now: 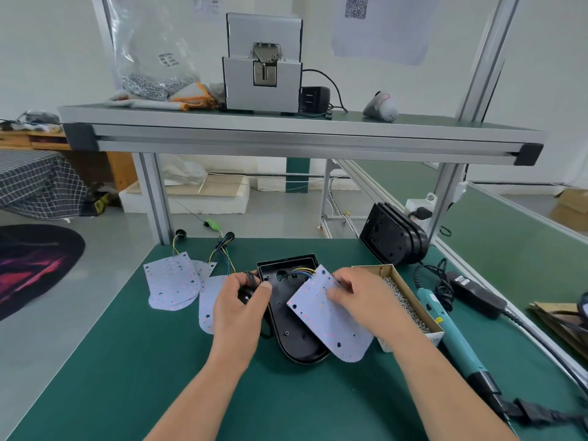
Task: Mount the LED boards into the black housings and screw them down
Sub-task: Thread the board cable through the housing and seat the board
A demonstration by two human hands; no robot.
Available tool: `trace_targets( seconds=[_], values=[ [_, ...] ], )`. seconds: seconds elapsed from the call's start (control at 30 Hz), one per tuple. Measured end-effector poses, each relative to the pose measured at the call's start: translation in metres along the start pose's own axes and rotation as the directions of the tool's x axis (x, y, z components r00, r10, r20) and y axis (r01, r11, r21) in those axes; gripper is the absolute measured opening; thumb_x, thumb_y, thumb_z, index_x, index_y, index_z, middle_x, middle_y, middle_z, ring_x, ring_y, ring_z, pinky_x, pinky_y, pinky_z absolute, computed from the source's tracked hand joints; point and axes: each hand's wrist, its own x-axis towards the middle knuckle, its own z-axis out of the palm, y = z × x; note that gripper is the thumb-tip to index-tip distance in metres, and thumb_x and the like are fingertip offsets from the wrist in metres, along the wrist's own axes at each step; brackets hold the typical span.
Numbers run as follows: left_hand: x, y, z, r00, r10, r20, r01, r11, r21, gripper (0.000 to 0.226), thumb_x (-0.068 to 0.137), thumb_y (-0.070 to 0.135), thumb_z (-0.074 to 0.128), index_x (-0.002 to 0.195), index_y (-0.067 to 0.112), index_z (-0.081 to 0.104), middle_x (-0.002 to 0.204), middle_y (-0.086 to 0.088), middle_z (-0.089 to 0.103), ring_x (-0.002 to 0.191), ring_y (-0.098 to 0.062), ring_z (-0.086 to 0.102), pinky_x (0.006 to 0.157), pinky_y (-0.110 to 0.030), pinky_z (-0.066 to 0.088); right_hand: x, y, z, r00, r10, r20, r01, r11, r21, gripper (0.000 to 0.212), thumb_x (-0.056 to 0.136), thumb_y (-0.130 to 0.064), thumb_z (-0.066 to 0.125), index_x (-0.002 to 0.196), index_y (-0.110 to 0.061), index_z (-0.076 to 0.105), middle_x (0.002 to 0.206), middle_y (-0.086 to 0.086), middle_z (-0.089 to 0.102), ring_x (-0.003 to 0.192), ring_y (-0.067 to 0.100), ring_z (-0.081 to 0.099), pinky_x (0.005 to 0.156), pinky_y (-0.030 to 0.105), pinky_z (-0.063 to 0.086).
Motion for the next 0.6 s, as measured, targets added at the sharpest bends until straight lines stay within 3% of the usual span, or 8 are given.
trace_targets(
  seconds=[0.1, 0.2, 0.3, 0.43, 0.6],
  values=[
    [-0.002, 0.001, 0.001, 0.995, -0.030, 0.091, 0.036, 0.997, -0.065, 0.016, 0.084, 0.037, 0.071, 0.089, 0.024, 0.064, 0.078, 0.013, 0.062, 0.070, -0.009, 0.050, 0.072, -0.035, 0.050, -0.001, 0.003, -0.001, 0.996, 0.063, -0.066, -0.040, 0.951, 0.308, 0.017, 0.092, -0.020, 0.077, 0.080, -0.020, 0.065, 0.064, -0.013, 0.056, 0.058, 0.002, 0.047, 0.055, 0.017, 0.038],
    [-0.004, 0.000, 0.001, 0.987, -0.034, 0.156, 0.046, 0.996, -0.074, 0.020, 0.082, 0.045, 0.070, 0.088, 0.027, 0.064, 0.081, 0.006, 0.061, 0.072, -0.014, 0.049, 0.072, -0.042, 0.048, -0.003, 0.005, 0.002, 0.989, 0.131, -0.069, -0.070, 0.826, 0.559, 0.009, 0.091, -0.010, 0.079, 0.090, -0.012, 0.071, 0.070, -0.005, 0.066, 0.060, 0.005, 0.055, 0.053, 0.019, 0.042],
    [-0.005, -0.001, 0.002, 0.985, -0.034, 0.169, 0.049, 0.995, -0.089, 0.026, 0.080, 0.049, 0.071, 0.088, 0.025, 0.064, 0.080, 0.003, 0.061, 0.072, -0.015, 0.048, 0.071, -0.038, 0.045, -0.006, 0.002, 0.006, 0.988, 0.142, -0.059, -0.078, 0.793, 0.604, 0.008, 0.093, -0.009, 0.077, 0.092, -0.010, 0.070, 0.074, 0.001, 0.066, 0.058, 0.009, 0.054, 0.049, 0.026, 0.044],
    [-0.002, -0.002, 0.001, 0.983, -0.054, 0.177, 0.075, 0.990, -0.118, 0.022, 0.082, 0.042, 0.071, 0.086, 0.022, 0.064, 0.076, 0.006, 0.059, 0.071, -0.014, 0.047, 0.069, -0.037, 0.044, -0.006, 0.001, 0.008, 0.984, 0.163, -0.068, -0.079, 0.749, 0.657, 0.008, 0.093, -0.006, 0.076, 0.090, -0.009, 0.070, 0.071, 0.001, 0.067, 0.058, 0.008, 0.054, 0.047, 0.023, 0.043],
    [-0.002, -0.005, 0.002, 0.980, -0.069, 0.186, 0.096, 0.986, -0.139, 0.029, 0.076, 0.050, 0.074, 0.086, 0.024, 0.067, 0.080, 0.004, 0.065, 0.073, -0.014, 0.053, 0.071, -0.038, 0.048, -0.007, -0.004, 0.018, 0.969, 0.222, -0.108, -0.069, 0.664, 0.744, 0.009, 0.088, -0.005, 0.082, 0.090, -0.009, 0.074, 0.071, -0.001, 0.066, 0.068, 0.008, 0.059, 0.067, 0.018, 0.050]
  ],
)
